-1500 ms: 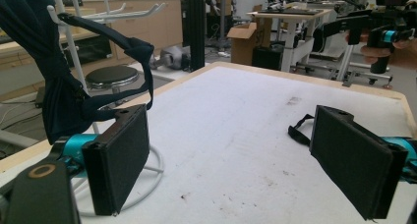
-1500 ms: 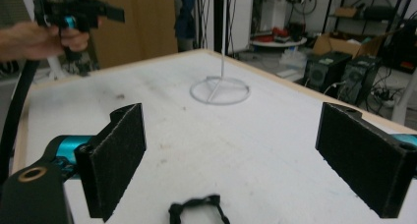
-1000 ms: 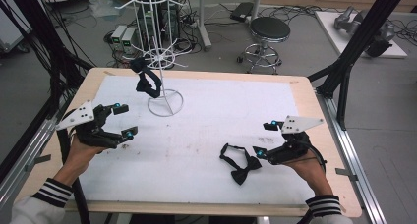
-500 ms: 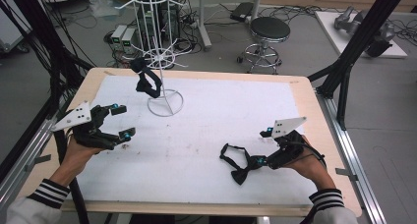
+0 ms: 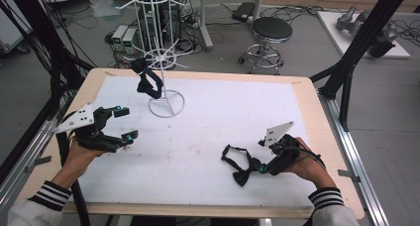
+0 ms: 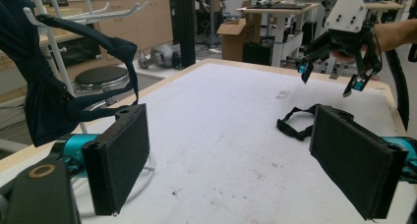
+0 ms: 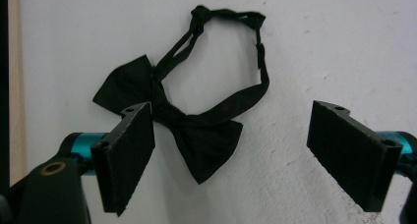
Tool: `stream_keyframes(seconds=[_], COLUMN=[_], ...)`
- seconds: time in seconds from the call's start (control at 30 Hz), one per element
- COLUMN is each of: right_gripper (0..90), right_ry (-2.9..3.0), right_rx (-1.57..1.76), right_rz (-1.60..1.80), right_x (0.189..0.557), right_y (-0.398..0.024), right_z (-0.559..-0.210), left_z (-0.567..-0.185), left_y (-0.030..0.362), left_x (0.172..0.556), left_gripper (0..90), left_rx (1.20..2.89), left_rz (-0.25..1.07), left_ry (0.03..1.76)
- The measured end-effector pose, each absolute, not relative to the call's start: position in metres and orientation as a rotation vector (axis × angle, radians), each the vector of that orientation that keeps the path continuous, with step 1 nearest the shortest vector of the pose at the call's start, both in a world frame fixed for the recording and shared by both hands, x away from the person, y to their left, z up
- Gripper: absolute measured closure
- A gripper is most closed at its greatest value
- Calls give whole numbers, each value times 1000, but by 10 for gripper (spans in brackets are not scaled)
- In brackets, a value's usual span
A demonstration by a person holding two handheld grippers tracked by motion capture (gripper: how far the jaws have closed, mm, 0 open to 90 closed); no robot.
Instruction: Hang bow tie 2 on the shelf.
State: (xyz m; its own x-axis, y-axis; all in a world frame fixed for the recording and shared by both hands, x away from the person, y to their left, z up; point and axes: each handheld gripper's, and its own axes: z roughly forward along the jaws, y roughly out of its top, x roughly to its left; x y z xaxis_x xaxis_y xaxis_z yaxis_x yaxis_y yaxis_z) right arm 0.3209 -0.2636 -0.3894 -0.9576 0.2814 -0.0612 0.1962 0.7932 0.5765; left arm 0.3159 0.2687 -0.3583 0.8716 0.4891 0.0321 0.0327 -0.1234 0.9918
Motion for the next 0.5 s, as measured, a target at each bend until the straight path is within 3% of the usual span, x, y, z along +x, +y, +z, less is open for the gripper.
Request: stream_keyframes(seconds=[0.5], right_gripper=[284], right_ry=[2948], right_rx=[287], right_rz=[746], right_x=[324], right_y=[-254], right_z=[-402], left_z=[-358], left_y=[269], left_x=[316], left_gripper=[157], left_rx=[1659], left_rz=[418], left_ry=[419])
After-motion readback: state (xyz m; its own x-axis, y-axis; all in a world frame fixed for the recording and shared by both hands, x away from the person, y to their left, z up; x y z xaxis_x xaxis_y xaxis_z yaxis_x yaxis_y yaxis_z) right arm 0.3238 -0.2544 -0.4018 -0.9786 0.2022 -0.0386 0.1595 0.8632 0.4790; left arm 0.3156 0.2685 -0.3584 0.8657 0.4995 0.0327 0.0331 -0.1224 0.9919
